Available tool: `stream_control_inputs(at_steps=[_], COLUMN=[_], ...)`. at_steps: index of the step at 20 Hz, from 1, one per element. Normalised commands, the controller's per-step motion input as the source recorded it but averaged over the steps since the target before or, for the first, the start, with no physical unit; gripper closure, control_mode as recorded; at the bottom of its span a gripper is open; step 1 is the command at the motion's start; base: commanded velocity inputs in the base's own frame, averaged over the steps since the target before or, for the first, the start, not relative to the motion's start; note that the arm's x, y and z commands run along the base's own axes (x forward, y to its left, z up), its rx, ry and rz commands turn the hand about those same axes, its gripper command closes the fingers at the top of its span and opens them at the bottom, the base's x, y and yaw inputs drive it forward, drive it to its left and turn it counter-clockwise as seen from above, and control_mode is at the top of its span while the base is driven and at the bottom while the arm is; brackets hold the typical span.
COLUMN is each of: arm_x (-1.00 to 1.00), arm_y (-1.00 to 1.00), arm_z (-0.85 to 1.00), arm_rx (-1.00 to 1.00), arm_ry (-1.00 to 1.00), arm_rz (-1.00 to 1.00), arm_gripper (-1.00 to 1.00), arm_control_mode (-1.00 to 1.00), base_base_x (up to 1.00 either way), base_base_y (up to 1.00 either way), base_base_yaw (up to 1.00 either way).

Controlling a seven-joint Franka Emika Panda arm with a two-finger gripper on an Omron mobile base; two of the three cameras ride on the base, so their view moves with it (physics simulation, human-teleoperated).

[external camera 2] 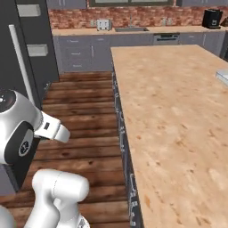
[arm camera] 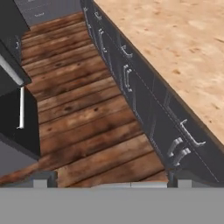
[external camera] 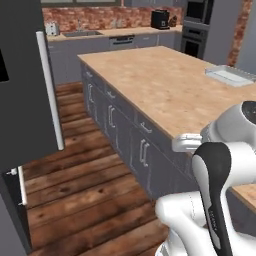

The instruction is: Place the cold items (corn and pear) from the fridge in one tupperware on the dining counter. Place the warm items (kebab skewer and hot dog) in the stove area in another tupperware.

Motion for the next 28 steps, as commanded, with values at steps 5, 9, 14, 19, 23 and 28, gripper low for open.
stream_control_inputs(at_steps=[5, 9, 14, 19, 23, 28], arm_x=[0.00, 0.00, 0.00, 0.00, 0.00, 0.00], arm_y=[0.00, 0.00, 0.00, 0.00, 0.00, 0.00], arm_z=[0.00, 0.00, 0.00, 0.00, 0.00, 0.00], arm_rx=[0.00, 0.00, 0.00, 0.00, 0.00, 0.00], arm_ry=[0.00, 0.00, 0.00, 0.00, 0.00, 0.00], arm_rz=[0.00, 0.00, 0.00, 0.00, 0.00, 0.00], arm_gripper=[-1.00, -1.00, -1.00, -1.00, -1.00, -1.00], arm_control_mode=[1.00, 1.00, 1.00, 1.00, 1.00, 1.00], base_base_x=[0.95, 0.91, 0.88, 0.64, 0.50, 0.46], base_base_y=[-0.05, 0.00, -0.10, -0.45, -0.56, -0.54], base_base_yaw=[0.06, 0.53, 0.70, 0.46, 0.32, 0.31])
